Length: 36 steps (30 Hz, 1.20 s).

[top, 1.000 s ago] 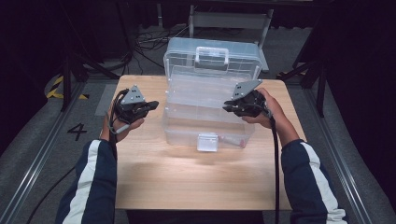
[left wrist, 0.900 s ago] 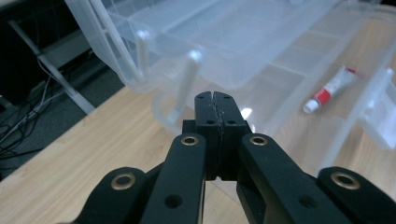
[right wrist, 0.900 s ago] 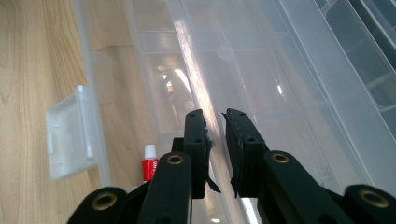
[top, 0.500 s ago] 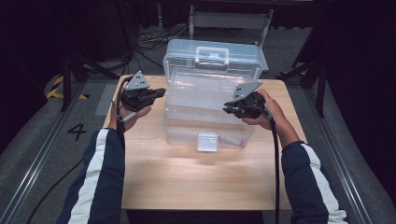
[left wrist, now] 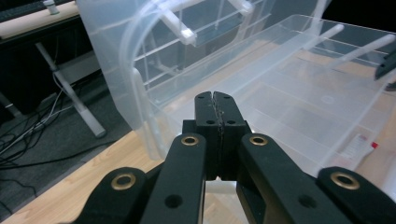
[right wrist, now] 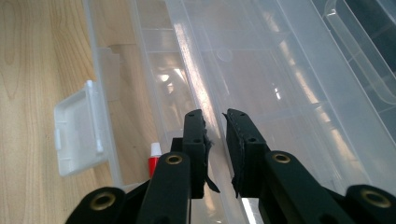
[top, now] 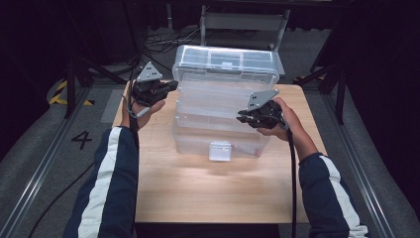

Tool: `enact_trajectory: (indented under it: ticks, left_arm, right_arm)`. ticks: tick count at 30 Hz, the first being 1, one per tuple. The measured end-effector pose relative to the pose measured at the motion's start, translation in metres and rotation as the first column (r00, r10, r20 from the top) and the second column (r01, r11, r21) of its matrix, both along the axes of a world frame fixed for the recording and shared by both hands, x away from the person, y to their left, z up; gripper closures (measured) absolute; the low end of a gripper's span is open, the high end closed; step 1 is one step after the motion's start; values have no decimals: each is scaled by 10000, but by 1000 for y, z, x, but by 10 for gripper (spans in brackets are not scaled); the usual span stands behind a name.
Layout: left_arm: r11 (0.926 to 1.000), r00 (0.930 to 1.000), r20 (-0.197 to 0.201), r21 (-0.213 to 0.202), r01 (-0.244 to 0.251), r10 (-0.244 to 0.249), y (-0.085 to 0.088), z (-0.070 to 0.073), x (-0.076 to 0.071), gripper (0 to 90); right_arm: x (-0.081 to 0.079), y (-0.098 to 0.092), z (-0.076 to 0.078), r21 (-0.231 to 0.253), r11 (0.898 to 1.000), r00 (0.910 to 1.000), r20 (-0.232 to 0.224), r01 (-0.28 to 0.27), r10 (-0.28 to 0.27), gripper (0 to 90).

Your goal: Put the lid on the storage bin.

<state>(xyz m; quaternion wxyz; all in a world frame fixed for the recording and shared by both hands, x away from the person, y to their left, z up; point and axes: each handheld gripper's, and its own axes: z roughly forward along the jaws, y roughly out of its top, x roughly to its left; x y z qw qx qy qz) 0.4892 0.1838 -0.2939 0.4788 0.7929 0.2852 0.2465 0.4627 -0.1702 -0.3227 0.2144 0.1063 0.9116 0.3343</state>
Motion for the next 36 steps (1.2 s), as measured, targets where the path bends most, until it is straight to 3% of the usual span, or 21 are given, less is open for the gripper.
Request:
enact_trajectory:
  ticks: [11, 19, 21, 23, 30, 36]
  left_arm:
    - [9997, 9999, 133, -240, -76, 79, -7, 3, 4, 900]
    - [9998, 9996, 195, 51, -199, 198, -7, 1, 5, 900]
    - [10000, 9999, 116, -84, -32, 33, -8, 1, 5, 900]
    - [9999, 9999, 169, 105, -30, 28, -10, 0, 4, 900]
    - [10000, 9998, 213, 10, 64, -64, -9, -3, 0, 900]
    - [9998, 9997, 201, 72, 167, -168, -6, -5, -2, 900]
  right_arm:
    - [-2, -1, -1, -23, 10000, 9999, 139, 95, -95, 778]
    - [-7, -1, -3, -139, 9998, 9999, 18, 150, -150, 775]
    - [-10, 0, -4, -274, 9995, 9999, 78, 134, -132, 776]
    - [-12, 1, -6, -307, 9994, 9998, 143, 139, -135, 776]
    - [-16, -1, -5, -306, 9991, 9993, 256, 290, -283, 774]
    - [-25, -6, -3, 15, 9987, 9975, 494, 507, -507, 758]
